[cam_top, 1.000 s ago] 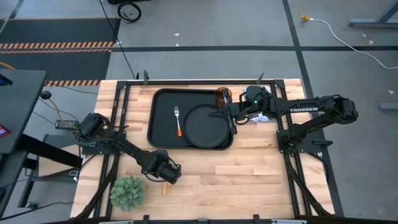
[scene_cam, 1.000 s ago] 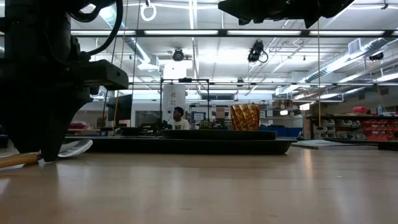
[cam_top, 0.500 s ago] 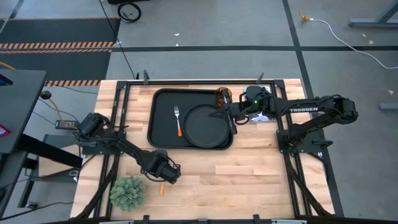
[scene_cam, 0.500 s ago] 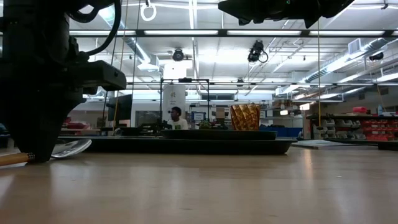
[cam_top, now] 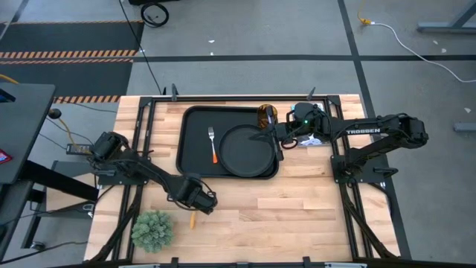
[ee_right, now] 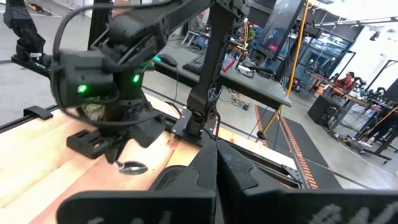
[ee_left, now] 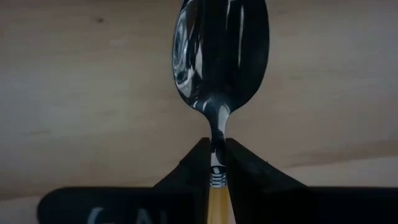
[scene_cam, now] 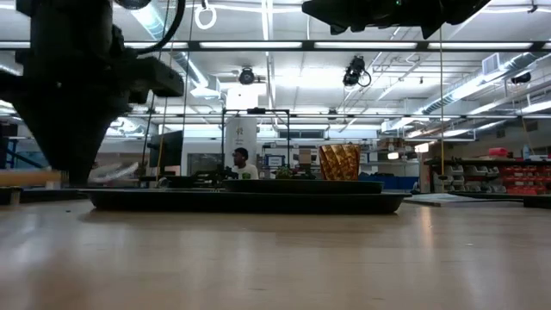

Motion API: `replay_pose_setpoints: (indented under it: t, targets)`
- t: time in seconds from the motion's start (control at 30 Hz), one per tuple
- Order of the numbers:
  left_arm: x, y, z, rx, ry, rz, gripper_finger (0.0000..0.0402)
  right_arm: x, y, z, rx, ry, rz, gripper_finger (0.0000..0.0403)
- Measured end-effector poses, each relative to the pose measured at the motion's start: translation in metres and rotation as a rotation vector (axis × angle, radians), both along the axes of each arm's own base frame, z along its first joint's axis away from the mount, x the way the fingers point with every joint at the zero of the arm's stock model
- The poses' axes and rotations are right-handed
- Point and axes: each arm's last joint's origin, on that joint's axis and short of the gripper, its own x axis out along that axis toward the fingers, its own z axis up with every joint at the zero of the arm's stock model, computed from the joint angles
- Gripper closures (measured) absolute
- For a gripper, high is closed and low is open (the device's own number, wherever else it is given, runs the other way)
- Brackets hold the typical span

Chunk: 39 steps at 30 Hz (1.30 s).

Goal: Pick and place plate/cup/fork/spoon on tray
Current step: Put the light brown spoon on the black tray on the left side of the orange fork

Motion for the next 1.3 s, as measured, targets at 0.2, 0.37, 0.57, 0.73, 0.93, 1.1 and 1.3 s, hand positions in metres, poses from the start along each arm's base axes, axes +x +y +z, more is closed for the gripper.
replay_pose_setpoints:
  t: [0.2,0.37,0.57,0.73,0.93,1.1,1.3]
  targets:
    - [0.0,0.021,0.019,0.037,0.039,-0.019,0.0359,0.0,0.0,0.001,-0.001,-0.006,0.0,0.0399]
    - [0.001,0.048,0.027,0.075,0.074,-0.049,0.0359,0.0,0.0,0.001,-0.001,-0.007,0.0,0.0399]
    - [0.009,0.09,0.033,0.133,0.071,-0.08,0.0359,0.0,0.0,0.0,-0.001,-0.004,0.0,0.0399]
    - [0.016,0.132,0.033,0.185,0.061,-0.089,0.0359,0.0,0.0,0.0,-0.001,-0.002,0.0,0.0399]
    - [0.019,0.179,0.034,0.266,0.041,-0.086,0.0359,0.0,0.0,0.0,0.005,0.001,-0.001,0.0399]
    - [0.015,0.205,0.034,0.35,0.07,-0.048,0.0359,0.0,0.0,-0.001,0.027,0.014,-0.002,0.0399]
    - [0.016,0.217,0.033,0.406,0.077,-0.068,0.0359,0.0,0.0,-0.001,0.053,0.019,-0.004,0.0399]
